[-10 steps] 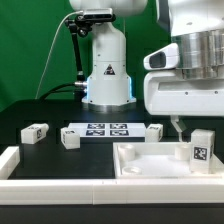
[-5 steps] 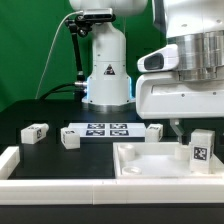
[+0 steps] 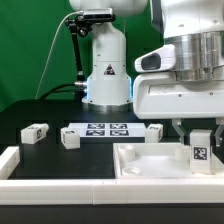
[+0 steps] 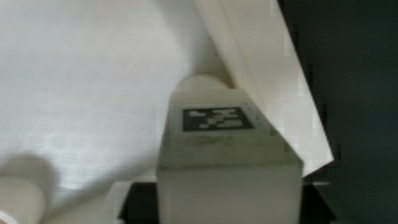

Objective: Assemble one leg

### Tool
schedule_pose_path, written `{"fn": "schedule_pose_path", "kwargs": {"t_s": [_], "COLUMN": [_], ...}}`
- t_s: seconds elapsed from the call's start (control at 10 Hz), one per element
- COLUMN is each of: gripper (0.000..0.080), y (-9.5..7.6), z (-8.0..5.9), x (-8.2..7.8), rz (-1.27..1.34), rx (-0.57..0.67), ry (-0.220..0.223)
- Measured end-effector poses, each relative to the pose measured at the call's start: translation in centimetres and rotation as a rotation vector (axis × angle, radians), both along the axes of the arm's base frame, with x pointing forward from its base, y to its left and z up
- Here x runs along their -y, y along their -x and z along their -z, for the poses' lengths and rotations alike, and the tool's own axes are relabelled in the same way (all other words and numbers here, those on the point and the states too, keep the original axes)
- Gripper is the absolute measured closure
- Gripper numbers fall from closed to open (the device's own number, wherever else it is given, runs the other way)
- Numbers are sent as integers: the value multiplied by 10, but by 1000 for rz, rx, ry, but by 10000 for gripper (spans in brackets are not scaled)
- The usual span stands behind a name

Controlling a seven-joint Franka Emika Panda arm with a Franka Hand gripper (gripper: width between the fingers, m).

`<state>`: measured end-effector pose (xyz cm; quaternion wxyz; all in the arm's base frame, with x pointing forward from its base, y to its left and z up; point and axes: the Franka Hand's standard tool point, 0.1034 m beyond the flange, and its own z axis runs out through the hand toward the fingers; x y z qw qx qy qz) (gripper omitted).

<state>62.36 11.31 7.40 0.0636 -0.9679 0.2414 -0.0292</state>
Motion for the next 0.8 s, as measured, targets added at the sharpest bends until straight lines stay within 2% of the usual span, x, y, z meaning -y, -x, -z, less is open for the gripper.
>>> {"fn": "schedule_pose_path", "kwargs": {"t_s": [0.2,0.5,0.8], "gripper": [503,503,502], "y": [1,2,0], "z": [0,1,1], "x": [0,1,1], "rz": [57,448,749], "rx": [-10,-55,-46], "ry": [-10,-44,-79]}}
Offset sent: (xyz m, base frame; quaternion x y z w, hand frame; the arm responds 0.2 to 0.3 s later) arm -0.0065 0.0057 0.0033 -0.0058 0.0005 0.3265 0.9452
